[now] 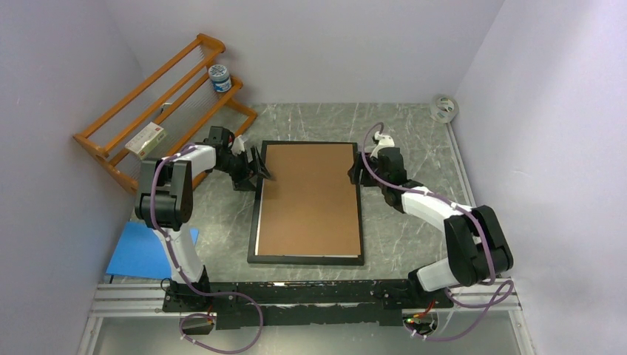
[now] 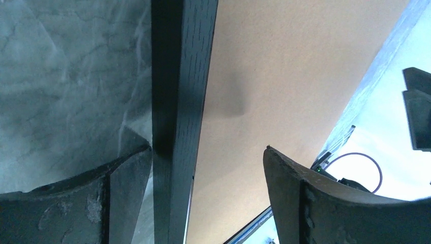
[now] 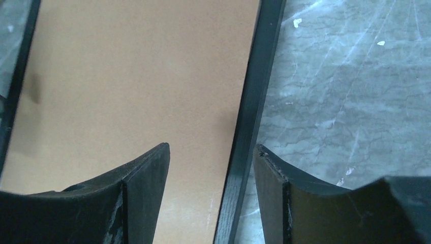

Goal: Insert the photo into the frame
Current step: Adjust the photo frame item on the photo frame.

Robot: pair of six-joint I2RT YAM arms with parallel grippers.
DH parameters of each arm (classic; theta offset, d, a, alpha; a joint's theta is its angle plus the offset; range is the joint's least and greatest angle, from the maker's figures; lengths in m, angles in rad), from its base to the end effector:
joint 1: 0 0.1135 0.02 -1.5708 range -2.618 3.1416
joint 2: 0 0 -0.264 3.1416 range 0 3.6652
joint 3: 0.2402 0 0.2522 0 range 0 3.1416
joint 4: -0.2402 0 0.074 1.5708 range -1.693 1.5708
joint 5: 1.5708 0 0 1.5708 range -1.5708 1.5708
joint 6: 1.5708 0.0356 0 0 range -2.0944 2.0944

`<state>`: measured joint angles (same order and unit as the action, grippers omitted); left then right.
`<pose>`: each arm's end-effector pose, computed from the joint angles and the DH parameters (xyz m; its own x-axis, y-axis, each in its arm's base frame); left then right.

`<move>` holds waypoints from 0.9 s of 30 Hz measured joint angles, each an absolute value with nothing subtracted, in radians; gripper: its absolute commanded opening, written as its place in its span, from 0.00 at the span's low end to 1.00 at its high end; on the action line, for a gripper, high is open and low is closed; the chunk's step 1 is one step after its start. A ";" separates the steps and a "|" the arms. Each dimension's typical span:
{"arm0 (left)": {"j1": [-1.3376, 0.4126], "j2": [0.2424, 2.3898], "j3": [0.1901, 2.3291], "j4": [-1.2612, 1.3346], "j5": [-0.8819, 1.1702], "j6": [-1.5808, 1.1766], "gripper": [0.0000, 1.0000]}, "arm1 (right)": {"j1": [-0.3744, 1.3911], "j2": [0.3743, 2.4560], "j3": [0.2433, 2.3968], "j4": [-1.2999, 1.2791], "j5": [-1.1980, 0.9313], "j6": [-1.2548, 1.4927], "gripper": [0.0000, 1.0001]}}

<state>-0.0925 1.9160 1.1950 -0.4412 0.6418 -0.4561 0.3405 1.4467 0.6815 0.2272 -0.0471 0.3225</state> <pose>0.3701 -0.0557 0.1512 -0.9573 -0.2655 -0.1147 -0.1234 0.7337 -0.6682 0.2819 0.1016 0.1929 -0.5759 0.1318 -0.8068 -0.1994 0.9344 0.2951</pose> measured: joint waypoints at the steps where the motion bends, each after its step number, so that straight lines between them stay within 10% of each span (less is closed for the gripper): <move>1: -0.093 1.912 1.194 -0.449 0.635 -0.455 0.87 | 0.340 1.436 0.686 0.213 -0.046 0.331 0.64; 27: -0.095 1.705 0.929 -0.513 0.619 -0.460 0.78 | 0.342 1.285 0.586 -0.186 -0.281 0.603 0.46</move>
<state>-0.0952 1.7046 0.9291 -0.5133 0.6189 -0.4603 0.3424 1.2854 0.5858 -0.1864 -0.2810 0.6033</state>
